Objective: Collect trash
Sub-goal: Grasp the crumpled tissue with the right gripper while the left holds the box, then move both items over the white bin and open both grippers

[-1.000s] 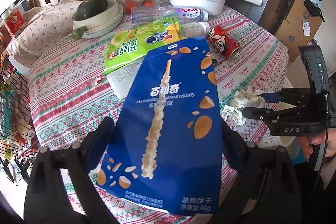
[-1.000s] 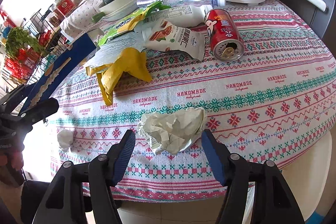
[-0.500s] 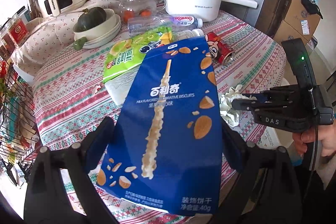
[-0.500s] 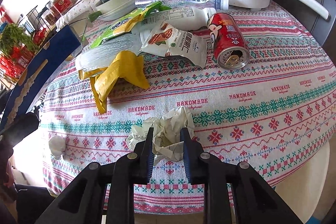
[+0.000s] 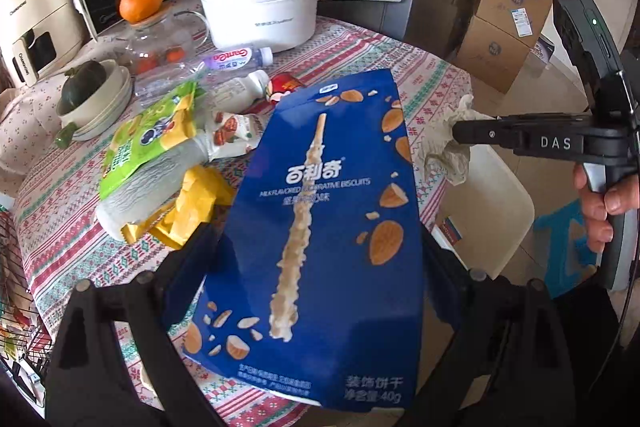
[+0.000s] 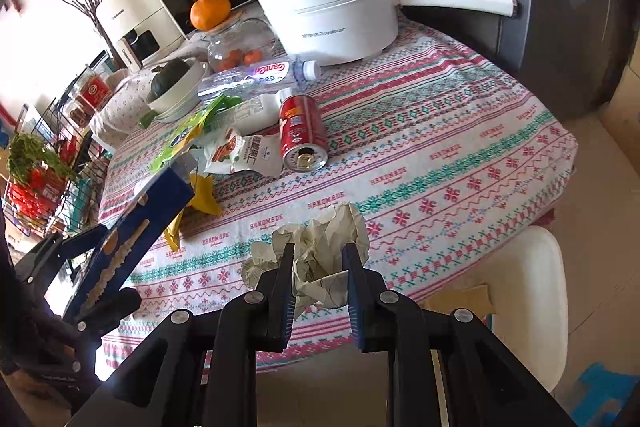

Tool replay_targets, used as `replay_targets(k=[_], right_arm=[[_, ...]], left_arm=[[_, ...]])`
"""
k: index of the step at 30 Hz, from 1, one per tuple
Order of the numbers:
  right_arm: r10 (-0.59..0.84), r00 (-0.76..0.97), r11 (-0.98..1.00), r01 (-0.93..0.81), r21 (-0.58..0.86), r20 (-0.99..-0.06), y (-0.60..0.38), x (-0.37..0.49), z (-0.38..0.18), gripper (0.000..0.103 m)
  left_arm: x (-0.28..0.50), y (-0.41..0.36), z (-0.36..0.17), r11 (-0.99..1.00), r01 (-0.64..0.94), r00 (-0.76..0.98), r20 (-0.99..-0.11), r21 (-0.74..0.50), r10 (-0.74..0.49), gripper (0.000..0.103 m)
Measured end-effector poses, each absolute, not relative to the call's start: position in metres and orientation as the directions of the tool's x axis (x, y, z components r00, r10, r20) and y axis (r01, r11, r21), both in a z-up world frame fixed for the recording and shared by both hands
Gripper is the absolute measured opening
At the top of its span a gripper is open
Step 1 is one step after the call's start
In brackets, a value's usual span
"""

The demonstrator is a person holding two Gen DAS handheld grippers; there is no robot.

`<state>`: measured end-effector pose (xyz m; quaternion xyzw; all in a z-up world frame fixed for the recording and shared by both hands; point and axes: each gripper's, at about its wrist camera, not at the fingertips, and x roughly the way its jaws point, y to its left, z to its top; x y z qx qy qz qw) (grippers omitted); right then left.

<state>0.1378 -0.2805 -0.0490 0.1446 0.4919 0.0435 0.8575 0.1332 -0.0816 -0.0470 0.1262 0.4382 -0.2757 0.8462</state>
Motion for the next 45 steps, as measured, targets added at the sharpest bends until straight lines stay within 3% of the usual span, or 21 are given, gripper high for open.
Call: replay_targets(k=[6, 22, 34, 45], right_arm=[[0.143, 0.540, 0.940, 0.187, 0.285, -0.829, -0.347, 0.102, -0.042, 0.022], [0.015, 0.498, 0.880, 0.404, 0.247, -0.867, -0.450, 0.038, -0.066, 0.023], [0.003, 0.482, 0.880, 0.415, 0.231, -0.876, -0.455, 0.040, -0.069, 0.023], [0.016, 0.452, 0.883, 0.412, 0.225, -0.892, -0.452, 0.043, -0.075, 0.024]], left_arm=[[0.109, -0.138, -0.060, 0.740, 0.671, 0.388, -0.831, -0.042, -0.398, 0.094], [0.063, -0.258, -0.132, 0.597, 0.801, 0.296, -0.896, 0.044, -0.331, 0.095], [0.063, -0.270, -0.147, 0.589, 0.802, 0.350, -0.879, 0.102, -0.325, 0.100], [0.069, -0.248, -0.128, 0.634, 0.771, 0.362, -0.865, 0.067, -0.348, 0.103]])
